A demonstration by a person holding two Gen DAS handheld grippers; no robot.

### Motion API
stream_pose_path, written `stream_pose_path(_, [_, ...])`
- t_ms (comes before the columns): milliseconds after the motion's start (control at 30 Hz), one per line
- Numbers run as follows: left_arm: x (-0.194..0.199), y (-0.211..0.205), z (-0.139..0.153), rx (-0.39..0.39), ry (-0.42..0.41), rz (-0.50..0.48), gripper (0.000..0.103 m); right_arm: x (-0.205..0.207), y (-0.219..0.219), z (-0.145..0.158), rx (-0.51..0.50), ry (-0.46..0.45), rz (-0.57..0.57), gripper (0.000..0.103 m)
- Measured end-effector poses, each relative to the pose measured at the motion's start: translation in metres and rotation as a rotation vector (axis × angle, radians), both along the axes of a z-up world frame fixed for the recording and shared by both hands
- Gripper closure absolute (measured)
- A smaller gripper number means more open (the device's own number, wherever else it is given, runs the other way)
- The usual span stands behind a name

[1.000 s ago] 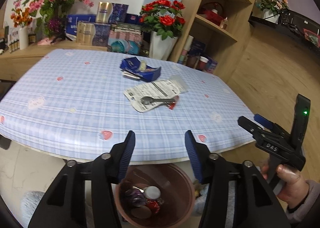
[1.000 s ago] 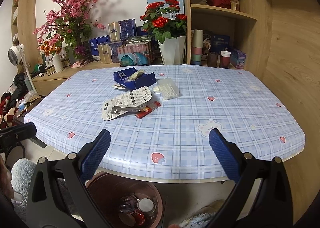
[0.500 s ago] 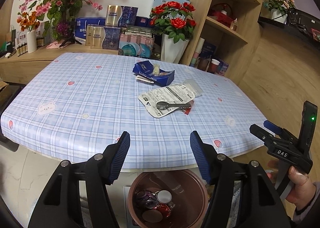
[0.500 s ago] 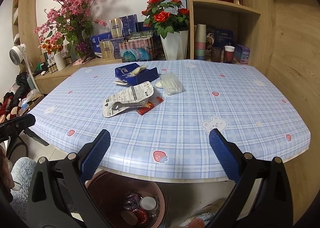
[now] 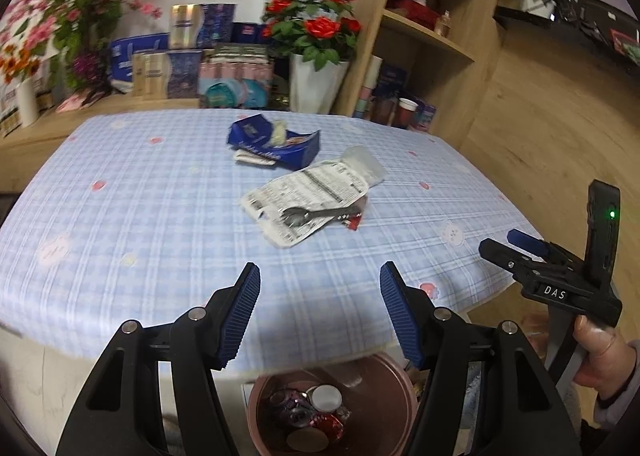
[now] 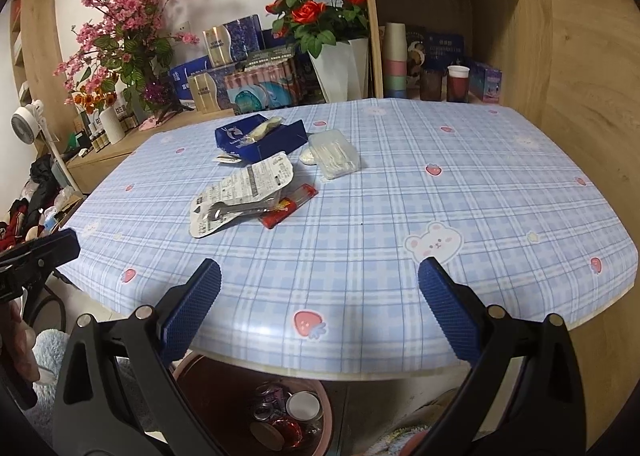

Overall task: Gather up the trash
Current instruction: 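Reach the left tool to the clear bag with white label and grasp it, then lift the clear bag with the left tool while the right tool grasps the white label sheet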

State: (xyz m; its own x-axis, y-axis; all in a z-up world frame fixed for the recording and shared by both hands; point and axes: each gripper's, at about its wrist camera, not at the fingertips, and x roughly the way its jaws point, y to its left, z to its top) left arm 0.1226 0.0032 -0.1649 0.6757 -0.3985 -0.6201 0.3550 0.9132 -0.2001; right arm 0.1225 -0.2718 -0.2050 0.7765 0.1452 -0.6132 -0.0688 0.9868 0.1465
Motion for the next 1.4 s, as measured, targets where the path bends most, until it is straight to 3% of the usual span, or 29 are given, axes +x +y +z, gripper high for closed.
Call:
stream_pose_path(133, [0.033, -0.021, -0.005, 0.069, -0.021, -0.074, 0.042, 0.021, -0.007, -0.006, 0.02, 0.046, 0.006, 0.006])
stream_pose_path(267, [0.077, -0.043, -0.023, 0.143, -0.006, -0.151, 0.043, 0.038, -0.009, -0.012, -0.026, 0.066, -0.023, 0.006])
stream_pose_path(400, [0.113, -0.068, -0.048, 0.214, 0.031, -0.244, 0.051, 0.053, -0.016, -0.022, -0.016, 0.098, -0.061, 0.006])
stream_pose_path(767, [0.169, -0.105, -0.088, 0.399, 0.072, -0.387, 0.052, 0.084, -0.03, -0.045, 0.02, 0.175, -0.095, 0.006])
stream_pose_path(833, [0.171, -0.106, -0.091, 0.402, 0.082, -0.4, 0.057, 0.088, -0.029, -0.047, 0.023, 0.179, -0.087, 0.006])
stream_pose_path(900, [0.171, -0.104, -0.089, 0.397, 0.067, -0.403, 0.071, 0.092, -0.027, -0.047, 0.027, 0.178, -0.075, 0.006])
stream_pose_path(1067, [0.165, -0.094, -0.079, 0.306, 0.08, -0.418, 0.096, 0.098, -0.019, -0.048, 0.035, 0.178, -0.046, 0.006])
stream_pose_path(1200, [0.161, -0.075, -0.069, 0.171, 0.137, -0.374, 0.097, 0.103, -0.006, -0.049, 0.032, 0.177, -0.006, 0.006])
stream_pose_path(1400, [0.154, -0.056, -0.06, 0.111, 0.136, -0.312, 0.098, 0.112, 0.015, -0.048, 0.048, 0.176, 0.051, 0.006])
